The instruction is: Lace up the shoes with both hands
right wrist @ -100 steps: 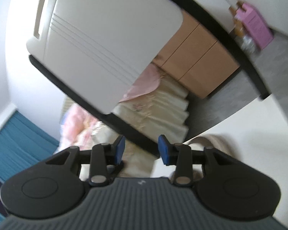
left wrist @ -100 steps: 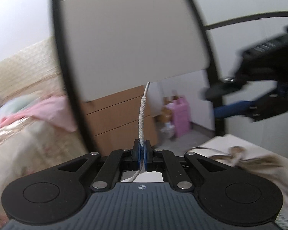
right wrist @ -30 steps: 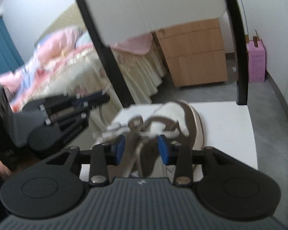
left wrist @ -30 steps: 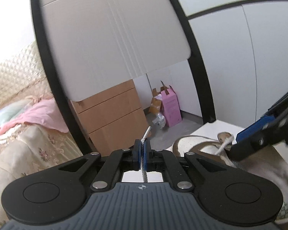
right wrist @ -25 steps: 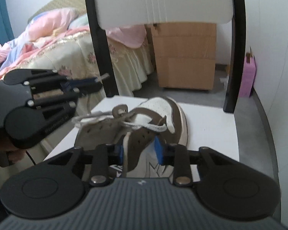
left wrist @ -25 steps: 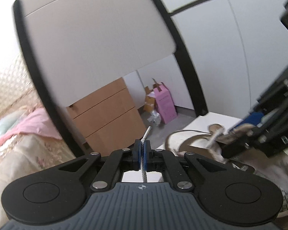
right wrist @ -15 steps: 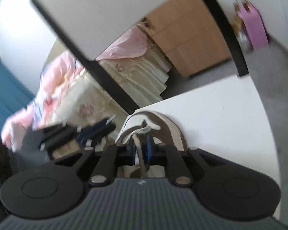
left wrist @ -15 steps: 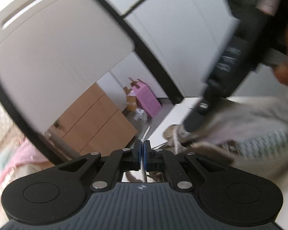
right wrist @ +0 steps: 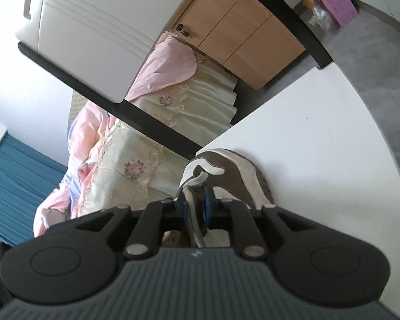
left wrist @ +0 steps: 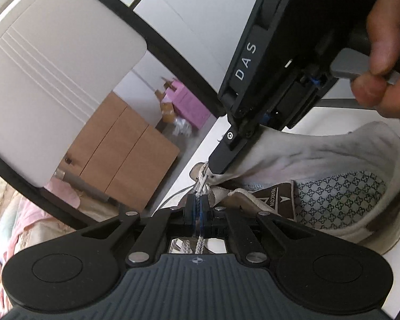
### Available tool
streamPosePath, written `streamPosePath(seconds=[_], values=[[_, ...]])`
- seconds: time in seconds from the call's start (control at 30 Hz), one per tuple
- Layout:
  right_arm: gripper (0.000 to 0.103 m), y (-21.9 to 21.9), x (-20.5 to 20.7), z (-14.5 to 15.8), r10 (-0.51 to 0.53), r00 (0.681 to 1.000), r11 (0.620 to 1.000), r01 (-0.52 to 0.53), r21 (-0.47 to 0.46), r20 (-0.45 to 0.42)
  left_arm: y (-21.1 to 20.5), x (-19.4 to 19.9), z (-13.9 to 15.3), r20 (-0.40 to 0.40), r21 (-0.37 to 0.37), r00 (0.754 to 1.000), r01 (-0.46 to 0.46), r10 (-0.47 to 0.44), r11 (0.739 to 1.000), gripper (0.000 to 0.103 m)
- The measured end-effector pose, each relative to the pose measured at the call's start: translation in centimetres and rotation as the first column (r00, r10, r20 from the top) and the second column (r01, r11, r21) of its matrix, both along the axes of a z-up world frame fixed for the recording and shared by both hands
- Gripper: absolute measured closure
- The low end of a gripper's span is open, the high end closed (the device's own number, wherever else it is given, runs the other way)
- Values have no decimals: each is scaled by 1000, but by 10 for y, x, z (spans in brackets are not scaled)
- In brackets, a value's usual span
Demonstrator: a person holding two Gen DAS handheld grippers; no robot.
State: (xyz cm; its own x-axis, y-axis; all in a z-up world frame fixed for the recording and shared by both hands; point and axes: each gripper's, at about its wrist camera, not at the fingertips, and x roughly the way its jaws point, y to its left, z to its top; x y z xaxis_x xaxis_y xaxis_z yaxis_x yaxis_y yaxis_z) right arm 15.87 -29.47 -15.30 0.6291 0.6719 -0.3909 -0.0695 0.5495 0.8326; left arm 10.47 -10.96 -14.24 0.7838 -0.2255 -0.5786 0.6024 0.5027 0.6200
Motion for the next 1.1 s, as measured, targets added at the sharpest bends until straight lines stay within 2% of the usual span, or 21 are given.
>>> streamPosePath(seconds=[0.3, 0.53, 0.63, 0.77, 0.83, 0.97, 1.1], values=[[88, -2, 3, -6, -13, 999, 998, 16, 65, -37, -15, -9, -5, 16, 110, 1000, -14, 12, 994, 101], [89, -5, 1, -8, -38, 998, 994, 44, 102, -59, -25, -11, -4, 27, 146, 1000, -14, 11, 989, 101], [87, -6, 0, -9, -44, 997, 993, 51, 110, -65, -25, -9, -1, 24, 111, 999, -37, 35, 993, 101], [85, -10, 1, -4, -51, 998, 994, 55, 96, -47, -21, -7, 21, 11, -53, 996, -83, 84, 995, 101], [76, -11, 0, -1, -58, 998, 993, 60, 99, -19, -20, -8, 29, 28, -110, 994, -103, 107, 989, 101], [73, -24, -6, 12, -97, 993, 965, 78, 250, 64, -17, -9, 35, 36, -167, 991, -125, 132, 978, 101], [73, -26, -7, 20, -82, 993, 962, 57, 266, 84, -18, -11, 36, 38, -182, 990, -127, 136, 975, 101]])
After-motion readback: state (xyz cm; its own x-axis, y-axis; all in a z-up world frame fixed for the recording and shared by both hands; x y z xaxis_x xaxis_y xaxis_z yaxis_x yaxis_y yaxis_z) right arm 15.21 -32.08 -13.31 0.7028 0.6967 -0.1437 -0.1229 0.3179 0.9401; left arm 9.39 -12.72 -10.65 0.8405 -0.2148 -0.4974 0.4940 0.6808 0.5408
